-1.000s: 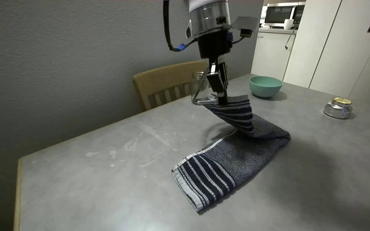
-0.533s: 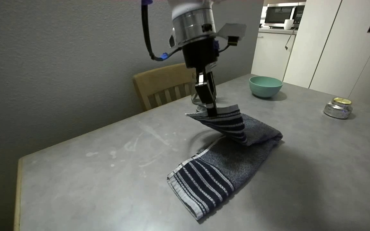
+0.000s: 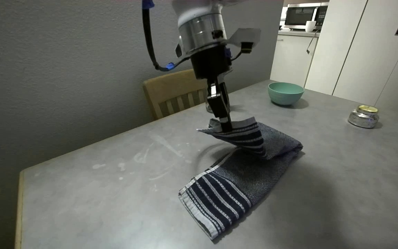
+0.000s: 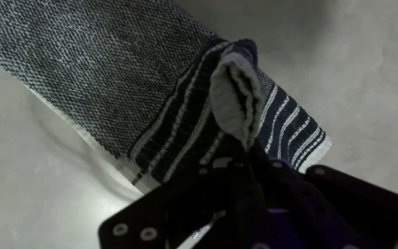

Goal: Fold the towel.

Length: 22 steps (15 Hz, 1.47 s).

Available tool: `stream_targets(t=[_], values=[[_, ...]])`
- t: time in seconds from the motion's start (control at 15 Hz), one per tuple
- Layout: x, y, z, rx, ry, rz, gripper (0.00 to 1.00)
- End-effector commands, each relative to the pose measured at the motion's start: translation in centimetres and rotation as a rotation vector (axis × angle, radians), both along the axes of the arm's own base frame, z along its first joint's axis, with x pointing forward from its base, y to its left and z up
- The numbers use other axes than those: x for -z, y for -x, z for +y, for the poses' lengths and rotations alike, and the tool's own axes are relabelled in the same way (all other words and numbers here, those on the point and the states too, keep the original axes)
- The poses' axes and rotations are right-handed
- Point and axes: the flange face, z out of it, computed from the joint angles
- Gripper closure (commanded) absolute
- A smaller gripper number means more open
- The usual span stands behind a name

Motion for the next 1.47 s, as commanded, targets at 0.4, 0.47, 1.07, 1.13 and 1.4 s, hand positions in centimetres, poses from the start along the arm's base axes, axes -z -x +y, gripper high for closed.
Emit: stream_targets(t=[0.4,0.47,1.07,1.13,1.4], values=[[3.5,0.9,3.3,-0.194,-0.068,0.112,0.98],[4.6,0.7,3.3,-0.201,-0.076,0.136,0.98],[10.9,-0.1,3.7,-0.216,-0.05,0.251,0.98],[10.7,-0.2,4.0,-0.219,-0.048,0.255,0.98],[9.1,-0.1,5.7,-0.24,-0.024,0.247,0.98]])
